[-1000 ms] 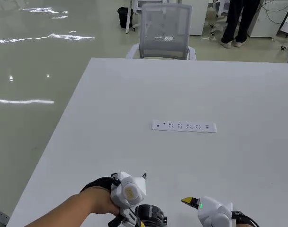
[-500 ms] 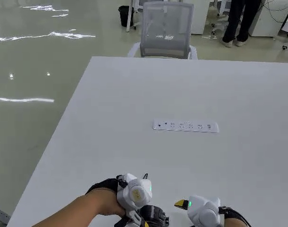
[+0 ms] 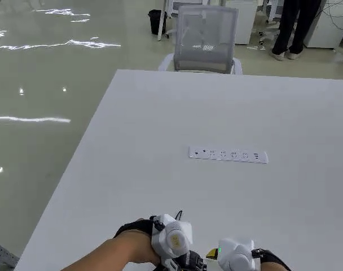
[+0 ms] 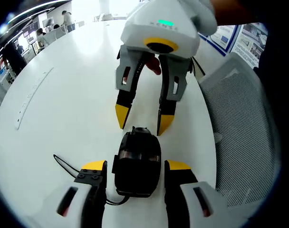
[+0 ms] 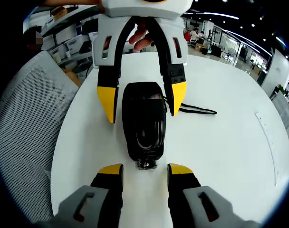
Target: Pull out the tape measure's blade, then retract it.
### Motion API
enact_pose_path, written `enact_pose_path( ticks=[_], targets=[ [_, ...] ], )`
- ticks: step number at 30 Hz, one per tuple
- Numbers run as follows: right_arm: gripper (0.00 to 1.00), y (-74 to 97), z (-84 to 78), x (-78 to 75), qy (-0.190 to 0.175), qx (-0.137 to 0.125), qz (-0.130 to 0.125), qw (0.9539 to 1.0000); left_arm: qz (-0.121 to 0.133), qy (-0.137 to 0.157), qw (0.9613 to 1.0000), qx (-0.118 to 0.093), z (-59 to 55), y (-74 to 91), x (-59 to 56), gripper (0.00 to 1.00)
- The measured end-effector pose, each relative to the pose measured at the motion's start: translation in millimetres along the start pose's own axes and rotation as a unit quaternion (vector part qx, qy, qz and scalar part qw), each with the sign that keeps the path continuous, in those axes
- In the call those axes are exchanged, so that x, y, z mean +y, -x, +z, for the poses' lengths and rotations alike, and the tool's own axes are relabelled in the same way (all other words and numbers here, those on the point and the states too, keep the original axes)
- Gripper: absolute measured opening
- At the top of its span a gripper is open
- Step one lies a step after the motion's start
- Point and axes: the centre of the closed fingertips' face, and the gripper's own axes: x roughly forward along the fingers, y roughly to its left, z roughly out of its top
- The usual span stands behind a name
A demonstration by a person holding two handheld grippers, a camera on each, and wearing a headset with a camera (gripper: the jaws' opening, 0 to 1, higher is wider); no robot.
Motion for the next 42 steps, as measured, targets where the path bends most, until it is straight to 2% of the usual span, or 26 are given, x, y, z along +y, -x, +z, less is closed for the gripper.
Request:
enact_pose_path(
  ticks=[13,17,23,24,25,26,28,32,42],
  targets=[
    [0.27,-5.6,2.3,-1.8,0.008,0.004,-0.001,1.0,-0.004,-0.014,0.9998,0.014,-1.4,-7.3,-2.6,0.39],
    [0.2,-7.0,2.9,-1.1,0.017,0.007,-0.001,0.9998,0.005,-0.033,0.9992,0.022,-2.5,-11.1,0.8,0.37],
    [0.19,-7.1,2.4,-1.4,0.026,0.005,0.002,0.9996,0.003,-0.03,0.9994,0.015,-1.9,-10.9,-0.5,0.37],
    [0.18,-7.0,1.1,-1.2,0.019,0.009,0.004,0.9998,0.007,-0.033,0.9993,0.014,-1.9,-10.9,-0.5,0.36],
    [0.15,-5.5,-0.8,-4.4,0.012,0.018,-0.001,0.9998,0.024,-0.05,0.9982,0.021,-2.9,-11.2,4.0,0.35],
    [0.14,-6.6,2.9,-5.7,0.027,0.011,-0.004,0.9996,0.04,-0.041,0.9979,0.03,-2.7,-11.2,6.1,0.34],
    [0.13,-6.7,3.2,-3.3,0.027,0.027,0.002,0.9993,0.031,-0.044,0.9978,0.038,-3.0,-13.2,0.5,0.33],
    [0.12,-6.2,1.7,-2.9,0.037,0.04,0.005,0.9985,0.024,-0.039,0.9985,0.031,-4.3,-12.1,2.1,0.33],
    [0.12,-6.2,-0.5,-3.0,0.036,0.048,0.012,0.9981,0.017,-0.041,0.9984,0.034,-5.4,-12.2,1.6,0.34]
  ],
)
